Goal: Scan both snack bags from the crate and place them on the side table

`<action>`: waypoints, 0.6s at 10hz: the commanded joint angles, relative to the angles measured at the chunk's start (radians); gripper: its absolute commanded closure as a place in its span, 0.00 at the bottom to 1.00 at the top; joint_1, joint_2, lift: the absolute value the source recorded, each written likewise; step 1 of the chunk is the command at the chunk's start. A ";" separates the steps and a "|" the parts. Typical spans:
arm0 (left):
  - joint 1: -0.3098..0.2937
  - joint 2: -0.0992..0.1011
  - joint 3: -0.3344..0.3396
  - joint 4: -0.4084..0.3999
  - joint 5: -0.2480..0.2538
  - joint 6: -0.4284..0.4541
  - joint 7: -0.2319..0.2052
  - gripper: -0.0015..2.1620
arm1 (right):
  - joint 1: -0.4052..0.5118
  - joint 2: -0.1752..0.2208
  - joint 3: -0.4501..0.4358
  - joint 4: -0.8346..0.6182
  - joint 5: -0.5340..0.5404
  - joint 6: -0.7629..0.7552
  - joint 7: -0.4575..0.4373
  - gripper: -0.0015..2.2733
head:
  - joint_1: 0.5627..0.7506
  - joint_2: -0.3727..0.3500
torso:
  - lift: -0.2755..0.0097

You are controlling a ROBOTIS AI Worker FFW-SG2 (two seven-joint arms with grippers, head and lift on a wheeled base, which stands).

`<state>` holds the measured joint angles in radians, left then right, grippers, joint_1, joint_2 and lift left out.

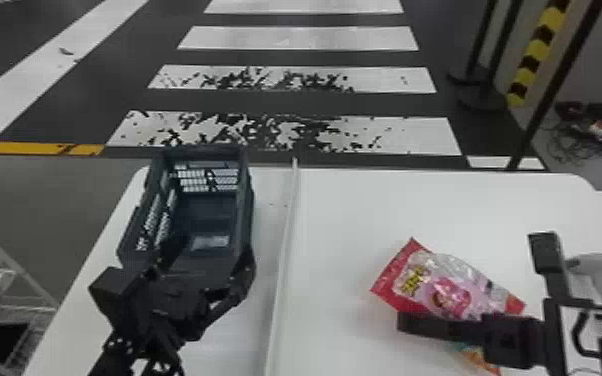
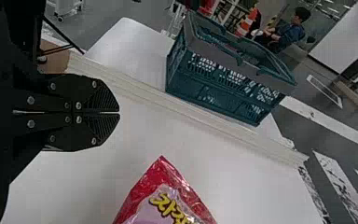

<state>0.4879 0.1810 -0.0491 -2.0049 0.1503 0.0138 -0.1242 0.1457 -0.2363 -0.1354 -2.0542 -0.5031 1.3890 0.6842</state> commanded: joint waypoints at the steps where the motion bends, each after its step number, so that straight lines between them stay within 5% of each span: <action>1: 0.000 0.000 0.000 0.002 0.000 -0.002 0.000 0.02 | -0.040 0.005 0.065 0.054 0.021 -0.003 -0.003 0.99 | 0.70 0.63 | 0.63; 6: 0.000 -0.002 0.002 0.006 -0.002 -0.002 0.000 0.02 | -0.132 0.048 0.229 0.194 0.149 -0.141 -0.017 0.99 | 0.70 0.74 | 0.63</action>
<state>0.4879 0.1798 -0.0472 -1.9997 0.1488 0.0116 -0.1242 0.0258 -0.1913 0.0759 -1.8767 -0.3729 1.2732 0.6675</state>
